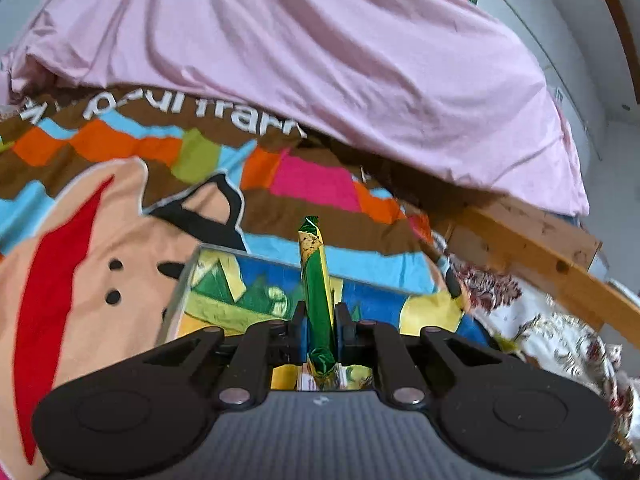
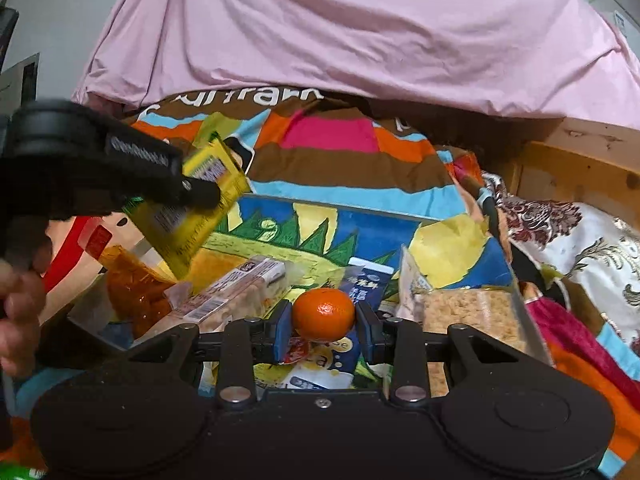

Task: Organize snacks
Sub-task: 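Carry the orange and green snack over the metal tray and open both grippers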

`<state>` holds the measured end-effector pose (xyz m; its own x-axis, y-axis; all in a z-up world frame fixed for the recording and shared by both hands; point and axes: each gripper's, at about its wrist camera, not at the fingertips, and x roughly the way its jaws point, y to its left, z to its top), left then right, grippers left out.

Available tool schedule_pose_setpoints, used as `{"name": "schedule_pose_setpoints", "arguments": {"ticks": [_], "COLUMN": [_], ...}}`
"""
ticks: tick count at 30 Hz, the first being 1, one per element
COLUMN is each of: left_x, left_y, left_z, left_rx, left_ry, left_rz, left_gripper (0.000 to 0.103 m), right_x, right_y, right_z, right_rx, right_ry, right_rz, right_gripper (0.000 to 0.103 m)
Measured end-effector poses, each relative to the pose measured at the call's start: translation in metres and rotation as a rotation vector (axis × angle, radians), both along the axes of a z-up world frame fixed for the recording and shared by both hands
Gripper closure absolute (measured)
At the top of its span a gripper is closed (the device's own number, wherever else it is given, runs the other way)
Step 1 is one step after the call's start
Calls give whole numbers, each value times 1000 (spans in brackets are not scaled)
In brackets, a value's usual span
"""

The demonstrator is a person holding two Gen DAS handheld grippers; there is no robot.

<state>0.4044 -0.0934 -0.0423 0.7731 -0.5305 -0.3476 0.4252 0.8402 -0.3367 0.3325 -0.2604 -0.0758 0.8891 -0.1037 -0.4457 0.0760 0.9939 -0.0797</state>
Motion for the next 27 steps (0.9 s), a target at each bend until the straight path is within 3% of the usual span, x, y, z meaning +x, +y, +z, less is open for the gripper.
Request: {"name": "schedule_pose_setpoints", "arguments": {"ticks": [17, 23, 27], "left_x": [19, 21, 20], "left_y": [-9, -11, -10], "left_z": [-19, -20, -18], "left_rx": [67, 86, 77], "left_ry": [54, 67, 66], "left_rz": [-36, -36, -45], "left_gripper": [90, 89, 81], "right_x": [15, 14, 13], "right_y": [19, 18, 17], "right_z": [-20, -21, -17], "right_rx": [-29, -14, -11], "right_ry": [75, 78, 73], "right_rz": [32, 26, 17], "right_gripper": [67, 60, 54]}}
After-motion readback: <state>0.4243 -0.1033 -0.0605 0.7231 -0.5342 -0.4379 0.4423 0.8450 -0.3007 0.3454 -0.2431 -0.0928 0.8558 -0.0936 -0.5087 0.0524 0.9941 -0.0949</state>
